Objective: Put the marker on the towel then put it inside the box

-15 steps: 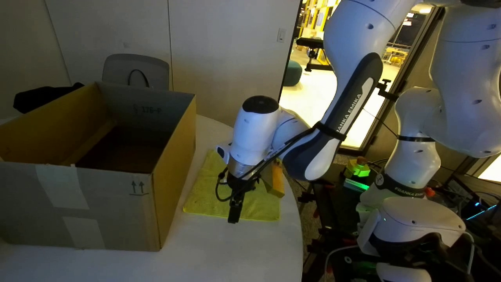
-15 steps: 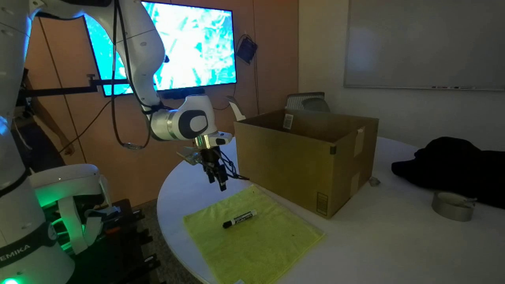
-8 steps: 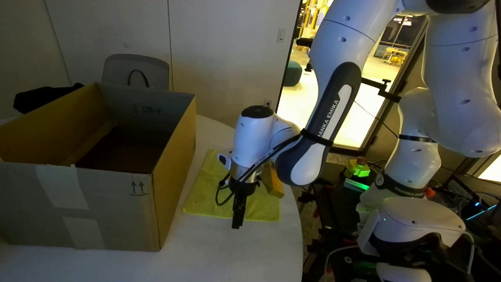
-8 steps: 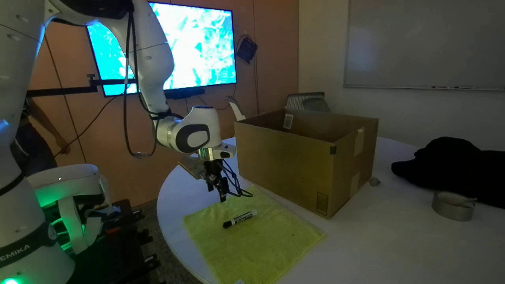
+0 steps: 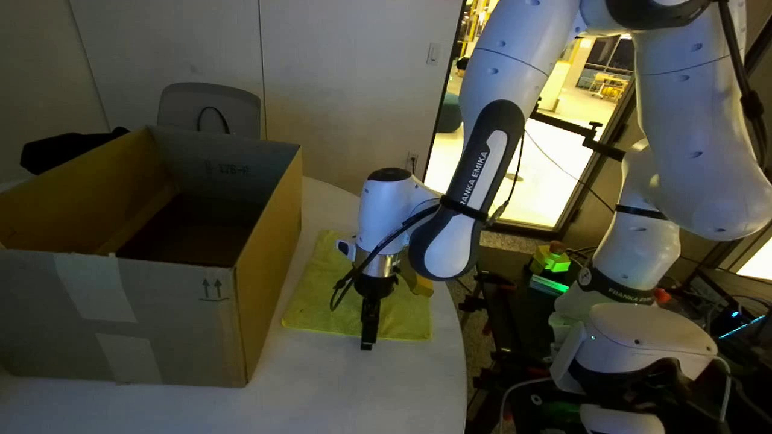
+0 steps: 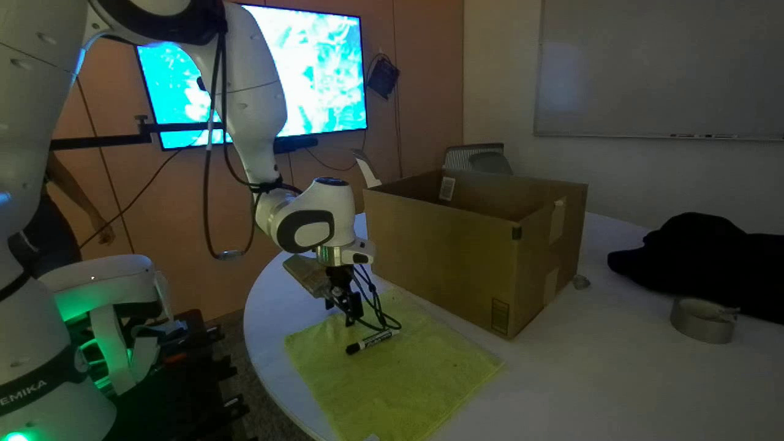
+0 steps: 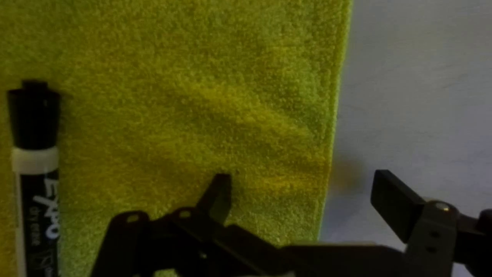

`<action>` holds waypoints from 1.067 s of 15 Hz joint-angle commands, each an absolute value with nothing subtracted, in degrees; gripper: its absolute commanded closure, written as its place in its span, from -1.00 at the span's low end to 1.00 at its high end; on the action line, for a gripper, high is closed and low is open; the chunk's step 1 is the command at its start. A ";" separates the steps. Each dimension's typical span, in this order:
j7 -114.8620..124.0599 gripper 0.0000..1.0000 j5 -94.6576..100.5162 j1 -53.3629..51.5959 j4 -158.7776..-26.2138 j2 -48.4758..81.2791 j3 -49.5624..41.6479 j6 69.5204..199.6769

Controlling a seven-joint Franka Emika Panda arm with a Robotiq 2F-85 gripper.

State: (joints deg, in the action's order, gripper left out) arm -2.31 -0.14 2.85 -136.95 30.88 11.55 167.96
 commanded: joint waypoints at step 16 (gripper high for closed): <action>-2.11 0.98 -4.05 3.82 -149.07 11.82 10.67 174.96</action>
State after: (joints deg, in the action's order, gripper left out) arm -3.83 -2.99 5.38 -143.22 19.80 12.89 171.69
